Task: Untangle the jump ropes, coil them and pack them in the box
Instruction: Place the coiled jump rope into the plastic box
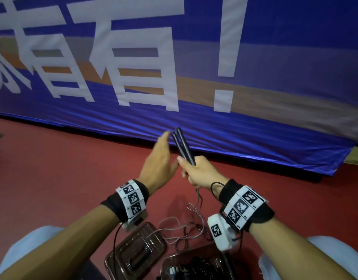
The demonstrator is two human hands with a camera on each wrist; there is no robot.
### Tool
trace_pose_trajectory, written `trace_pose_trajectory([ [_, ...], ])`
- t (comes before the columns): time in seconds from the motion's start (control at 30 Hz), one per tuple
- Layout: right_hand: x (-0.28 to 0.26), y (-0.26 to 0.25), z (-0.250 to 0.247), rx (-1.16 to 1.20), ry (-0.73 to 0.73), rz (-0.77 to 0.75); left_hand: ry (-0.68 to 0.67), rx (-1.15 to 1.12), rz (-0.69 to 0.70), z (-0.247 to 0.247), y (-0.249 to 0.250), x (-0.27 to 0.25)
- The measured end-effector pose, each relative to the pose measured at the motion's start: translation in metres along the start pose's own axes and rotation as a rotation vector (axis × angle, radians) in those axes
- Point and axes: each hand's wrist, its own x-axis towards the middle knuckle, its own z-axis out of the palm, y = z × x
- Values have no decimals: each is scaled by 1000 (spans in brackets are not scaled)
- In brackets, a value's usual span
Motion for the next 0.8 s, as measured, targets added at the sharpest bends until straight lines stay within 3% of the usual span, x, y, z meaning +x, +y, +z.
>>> trace_pose_trajectory([
  [0.07,-4,2,1,-110,-119,27,139,234,125,-19,-6,9],
  [0.17,-10,0,7,-96,-311,47,114,451,394,-30,-21,18],
  [0.23,-13,-3,5,-21,-389,65,96,482,461,-31,-28,19],
  [0.4,-17,-13,-6,238,-467,99,63,480,261,-35,-28,21],
  [0.6,-10,-13,11,671,-239,153,-102,462,-202,-39,-26,25],
  [0.7,-13,-3,29,373,-265,224,-265,587,-291,-25,-30,17],
  [0.8,-16,4,25,-432,-146,47,-477,727,-271,-6,-31,2],
])
